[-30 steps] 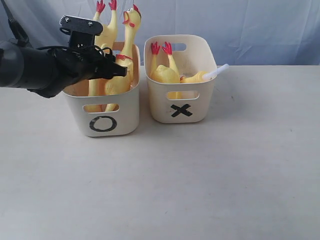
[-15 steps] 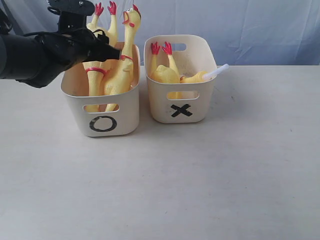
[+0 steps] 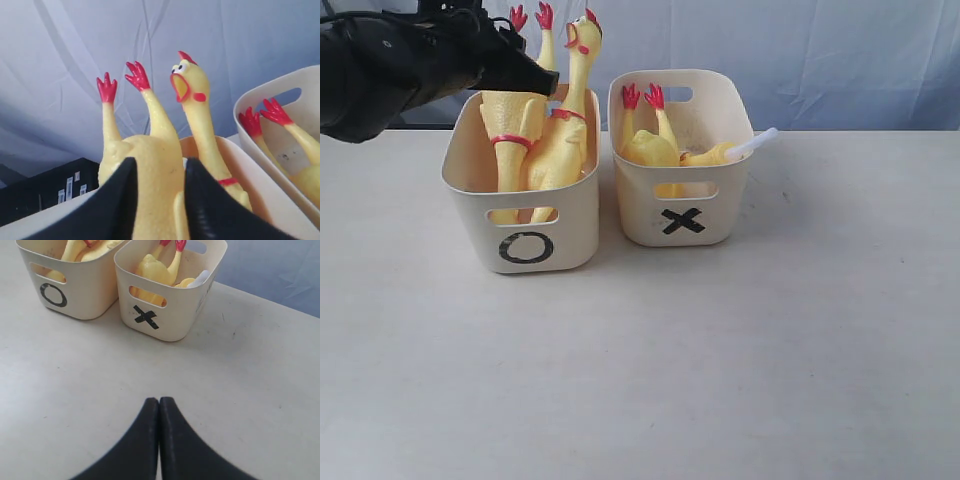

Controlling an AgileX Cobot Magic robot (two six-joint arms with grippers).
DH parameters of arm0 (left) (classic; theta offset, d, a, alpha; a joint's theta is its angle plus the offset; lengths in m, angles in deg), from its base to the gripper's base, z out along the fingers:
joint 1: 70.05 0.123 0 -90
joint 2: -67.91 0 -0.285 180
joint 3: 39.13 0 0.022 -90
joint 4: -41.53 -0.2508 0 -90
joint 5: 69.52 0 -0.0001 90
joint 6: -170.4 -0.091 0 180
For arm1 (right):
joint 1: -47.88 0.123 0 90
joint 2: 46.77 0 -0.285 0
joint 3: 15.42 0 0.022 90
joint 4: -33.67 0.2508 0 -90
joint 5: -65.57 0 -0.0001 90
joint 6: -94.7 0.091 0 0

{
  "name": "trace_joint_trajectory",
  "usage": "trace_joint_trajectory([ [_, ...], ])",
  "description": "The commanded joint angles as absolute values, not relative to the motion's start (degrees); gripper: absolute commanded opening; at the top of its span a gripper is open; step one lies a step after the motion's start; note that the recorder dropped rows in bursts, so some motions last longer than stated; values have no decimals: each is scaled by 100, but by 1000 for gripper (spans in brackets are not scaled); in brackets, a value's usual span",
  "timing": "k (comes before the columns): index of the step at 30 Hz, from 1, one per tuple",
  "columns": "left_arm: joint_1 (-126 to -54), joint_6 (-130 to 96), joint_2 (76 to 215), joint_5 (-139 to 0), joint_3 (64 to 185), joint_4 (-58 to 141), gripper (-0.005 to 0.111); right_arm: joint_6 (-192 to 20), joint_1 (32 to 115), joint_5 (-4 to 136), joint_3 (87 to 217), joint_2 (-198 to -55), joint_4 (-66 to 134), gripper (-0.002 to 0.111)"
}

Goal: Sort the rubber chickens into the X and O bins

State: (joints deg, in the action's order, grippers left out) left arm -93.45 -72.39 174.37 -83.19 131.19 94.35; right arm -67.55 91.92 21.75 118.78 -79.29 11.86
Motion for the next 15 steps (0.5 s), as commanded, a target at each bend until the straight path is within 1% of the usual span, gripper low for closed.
trace_joint_trajectory([
  [1,-9355,-7692,17024,-7748,12981,9449,5,-6778,9191,2218,11854,-7889,1153,-1],
  [2,-9355,-7781,16952,-7719,12947,9439,1,-6778,9191,2249,11854,-7889,1153,-1],
  [3,-9355,-7822,16782,-7706,12861,9439,0,-6778,9191,2286,11854,-7889,1138,-1],
  [8,-9355,-7922,16261,-7515,12468,9452,0,-6778,9191,2479,11854,-7889,1063,-1],
  [15,-9355,-7922,15367,-7513,11613,9463,0,-6778,9191,2590,11854,-7889,1063,-1],
])
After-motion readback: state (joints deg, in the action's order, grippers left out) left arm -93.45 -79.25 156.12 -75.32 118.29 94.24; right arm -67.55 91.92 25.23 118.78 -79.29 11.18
